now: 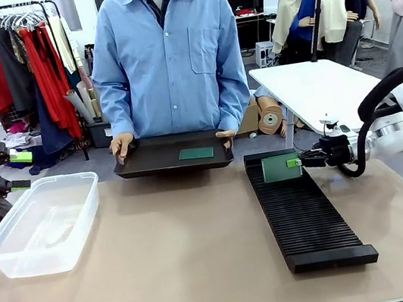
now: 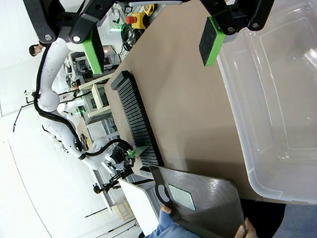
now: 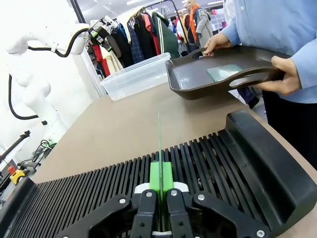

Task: Sort PCBs into racks and boxes based on the side picked up.
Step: If the short side of the Blank PCB is picked up, insert it into the PCB Rack ; if the long side is picked up, place it in the Organizing box.

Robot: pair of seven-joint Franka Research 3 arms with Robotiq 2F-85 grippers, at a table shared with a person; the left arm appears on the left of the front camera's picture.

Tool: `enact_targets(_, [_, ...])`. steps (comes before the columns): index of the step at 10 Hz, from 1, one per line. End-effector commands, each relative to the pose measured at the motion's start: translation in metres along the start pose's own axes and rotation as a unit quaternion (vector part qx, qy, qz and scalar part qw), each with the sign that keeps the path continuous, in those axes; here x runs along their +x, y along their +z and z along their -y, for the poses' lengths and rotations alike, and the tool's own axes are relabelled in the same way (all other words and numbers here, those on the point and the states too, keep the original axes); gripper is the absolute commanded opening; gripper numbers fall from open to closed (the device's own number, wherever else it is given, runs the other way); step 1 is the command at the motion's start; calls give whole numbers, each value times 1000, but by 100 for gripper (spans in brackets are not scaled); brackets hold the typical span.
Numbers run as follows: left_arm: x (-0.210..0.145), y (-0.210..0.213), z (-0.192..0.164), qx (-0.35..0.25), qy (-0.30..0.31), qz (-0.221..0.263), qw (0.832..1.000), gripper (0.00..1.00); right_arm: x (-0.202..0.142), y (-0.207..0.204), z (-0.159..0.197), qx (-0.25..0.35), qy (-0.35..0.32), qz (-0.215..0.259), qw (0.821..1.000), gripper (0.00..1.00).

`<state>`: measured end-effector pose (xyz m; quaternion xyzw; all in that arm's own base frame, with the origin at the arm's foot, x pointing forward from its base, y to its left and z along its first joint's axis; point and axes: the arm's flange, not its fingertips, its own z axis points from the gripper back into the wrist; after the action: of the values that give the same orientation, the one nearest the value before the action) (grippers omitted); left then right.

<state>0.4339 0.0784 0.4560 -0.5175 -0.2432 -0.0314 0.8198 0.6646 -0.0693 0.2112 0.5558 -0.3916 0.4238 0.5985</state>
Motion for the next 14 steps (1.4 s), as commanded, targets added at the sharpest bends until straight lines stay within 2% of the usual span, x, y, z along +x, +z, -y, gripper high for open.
enact_targets(1, [-1, 1, 2, -3, -2, 0, 1000, 100, 6, -1, 14, -5, -13, -8, 1000, 0])
enact_targets(4, [-1, 1, 2, -3, -2, 0, 1000, 100, 8, -6, 20, 6, -16, -35, 999, 0])
enact_targets(8, [-1, 1, 2, -3, -2, 0, 1000, 100, 9, -6, 22, 13, -15, -47, 999, 0])
enact_targets(14, [-1, 1, 2, -3, -2, 0, 1000, 100, -5, -1, 33, 13, -7, -40, 999, 0])
